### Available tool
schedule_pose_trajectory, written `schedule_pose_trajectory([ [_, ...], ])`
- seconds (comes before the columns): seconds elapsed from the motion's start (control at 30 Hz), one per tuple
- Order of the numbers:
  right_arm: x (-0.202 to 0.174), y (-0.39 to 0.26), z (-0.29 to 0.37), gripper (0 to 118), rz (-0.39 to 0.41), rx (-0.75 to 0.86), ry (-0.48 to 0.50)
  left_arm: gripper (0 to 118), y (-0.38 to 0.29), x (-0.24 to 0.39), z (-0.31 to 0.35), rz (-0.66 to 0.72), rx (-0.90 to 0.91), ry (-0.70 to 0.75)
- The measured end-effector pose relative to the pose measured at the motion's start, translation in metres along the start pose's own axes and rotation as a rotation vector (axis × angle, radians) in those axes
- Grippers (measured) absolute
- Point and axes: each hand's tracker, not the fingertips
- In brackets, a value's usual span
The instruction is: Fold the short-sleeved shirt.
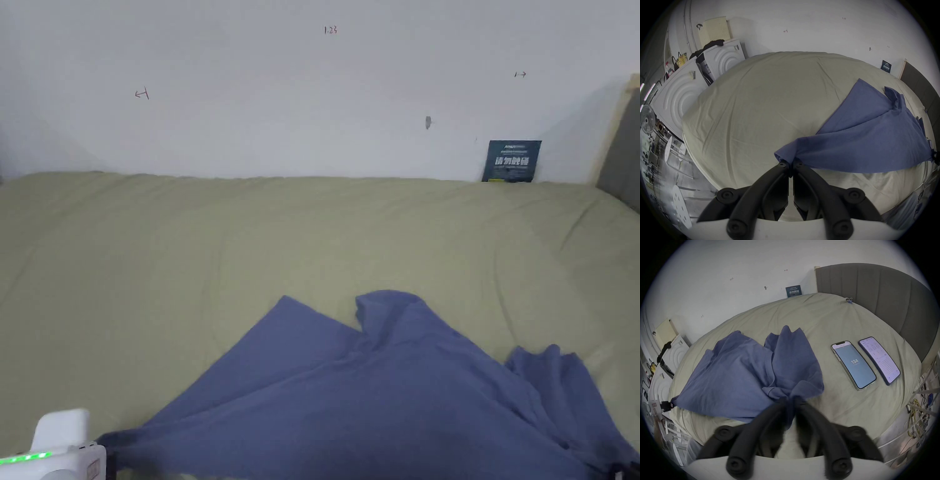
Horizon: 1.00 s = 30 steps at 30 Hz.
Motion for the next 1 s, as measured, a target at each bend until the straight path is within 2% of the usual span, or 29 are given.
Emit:
schedule_pose_trajectory([
  [0.03, -0.001, 0.001, 0.002, 58, -0.001, 0.009, -0.019, 7, 0.0, -0.001, 0.003, 0.009, 0.023, -0.016],
  [0.07, -0.002, 0.004, 0.004, 96, 0.0, 0.005, -0.019, 31, 0.001, -0.002, 0.007, 0.004, 0.053, -0.013],
  [0.1, -0.004, 0.004, 0.008, 113, 0.004, 0.013, -0.017, 74, 0.002, -0.003, 0.01, 0.008, 0.067, -0.019],
  [0.13, -0.009, 0.005, 0.016, 114, 0.019, 0.069, -0.001, 117, 0.001, -0.004, 0.012, 0.02, 0.065, -0.025],
  [0.17, -0.015, 0.008, 0.023, 114, 0.048, 0.071, 0.013, 118, 0.001, -0.004, 0.022, 0.05, 0.118, -0.049],
  [0.33, -0.051, 0.006, 0.055, 113, 0.129, 0.184, 0.034, 116, -0.003, 0.014, 0.066, -0.024, 0.197, -0.1],
  [0.37, -0.06, 0.005, 0.063, 110, 0.141, 0.199, 0.046, 115, -0.005, 0.018, 0.076, -0.031, 0.201, -0.107],
  [0.4, -0.068, 0.004, 0.071, 103, 0.148, 0.223, 0.064, 109, -0.007, 0.02, 0.085, -0.044, 0.216, -0.138],
  [0.43, -0.078, 0.0, 0.081, 80, 0.16, 0.256, 0.087, 87, -0.011, 0.023, 0.097, -0.053, 0.25, -0.17],
  [0.47, -0.089, -0.004, 0.091, 49, 0.166, 0.295, 0.089, 51, -0.016, 0.027, 0.11, -0.057, 0.282, -0.196],
  [0.5, -0.099, -0.009, 0.101, 17, 0.172, 0.327, 0.09, 4, -0.022, 0.031, 0.119, -0.058, 0.317, -0.2],
  [0.53, -0.109, -0.015, 0.109, 5, 0.194, 0.362, 0.09, 0, -0.027, 0.033, 0.126, -0.059, 0.347, -0.199],
  [0.57, -0.119, -0.023, 0.117, 5, 0.206, 0.401, 0.084, 0, -0.037, 0.035, 0.136, -0.07, 0.407, -0.193],
  [0.63, -0.137, -0.033, 0.131, 5, 0.223, 0.415, 0.121, 0, -0.051, 0.036, 0.149, -0.089, 0.422, -0.214],
  [0.77, -0.16, -0.052, 0.141, 5, 0.261, 0.438, 0.122, 0, -0.069, 0.027, 0.156, -0.097, 0.44, -0.178],
  [1.0, -0.172, -0.072, 0.14, 5, 0.245, 0.411, 0.166, 0, -0.084, -0.004, 0.149, -0.057, 0.401, -0.147],
])
